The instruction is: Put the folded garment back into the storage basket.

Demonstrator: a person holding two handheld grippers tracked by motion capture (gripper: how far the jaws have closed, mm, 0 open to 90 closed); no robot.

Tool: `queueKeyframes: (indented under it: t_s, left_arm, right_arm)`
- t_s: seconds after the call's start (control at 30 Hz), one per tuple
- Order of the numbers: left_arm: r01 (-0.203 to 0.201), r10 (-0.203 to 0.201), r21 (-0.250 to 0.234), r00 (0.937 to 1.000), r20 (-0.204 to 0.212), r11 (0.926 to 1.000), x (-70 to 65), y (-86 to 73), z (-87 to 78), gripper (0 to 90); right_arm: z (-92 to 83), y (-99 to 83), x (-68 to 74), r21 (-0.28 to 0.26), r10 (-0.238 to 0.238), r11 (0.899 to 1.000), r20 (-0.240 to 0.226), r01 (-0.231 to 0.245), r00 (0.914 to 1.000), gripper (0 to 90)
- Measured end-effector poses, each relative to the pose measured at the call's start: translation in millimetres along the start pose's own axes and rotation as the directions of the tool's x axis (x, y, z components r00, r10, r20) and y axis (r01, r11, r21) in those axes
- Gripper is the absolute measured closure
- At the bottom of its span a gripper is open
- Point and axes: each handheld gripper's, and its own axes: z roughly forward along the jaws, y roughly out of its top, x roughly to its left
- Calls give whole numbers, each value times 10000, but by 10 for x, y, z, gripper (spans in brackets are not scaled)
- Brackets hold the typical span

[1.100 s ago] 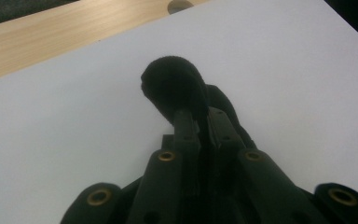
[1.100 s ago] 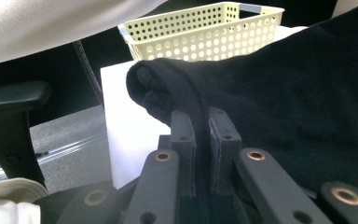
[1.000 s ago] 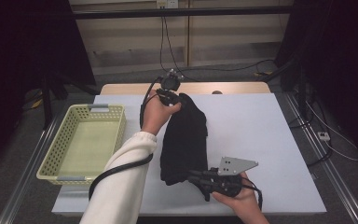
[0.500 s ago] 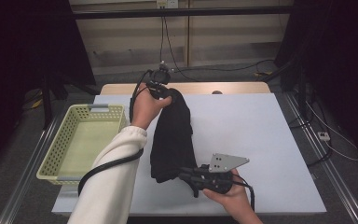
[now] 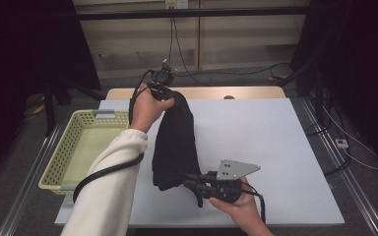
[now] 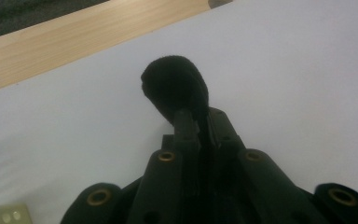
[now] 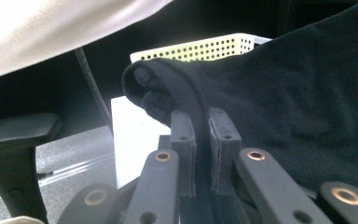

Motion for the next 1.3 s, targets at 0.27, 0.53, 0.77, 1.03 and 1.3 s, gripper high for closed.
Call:
queueKeyframes:
  t_s: [0.27,0.53,0.77,1.03,1.3]
  left_arm:
    - [-28,29,177,9999,-96,9998,56,11,-32,844]
    - [-54,56,138,9999,-139,9999,74,42,-119,844]
    - [29,-26,151,9998,-221,9999,126,30,-162,844]
    - [49,-42,200,9994,-339,9998,195,8,-211,844]
    - [109,-102,172,9992,-395,9998,269,-11,-283,844]
  right_arm:
    - [55,49,11,-75,-65,10000,19,65,10000,828]
    - [121,74,13,-232,48,9997,-2,-48,10000,828]
    - [162,100,22,-300,94,9995,-5,-94,10000,828]
    - [218,131,10,-419,106,9991,-40,-107,9999,829]
    - [322,164,23,-493,149,9987,-191,-158,9997,829]
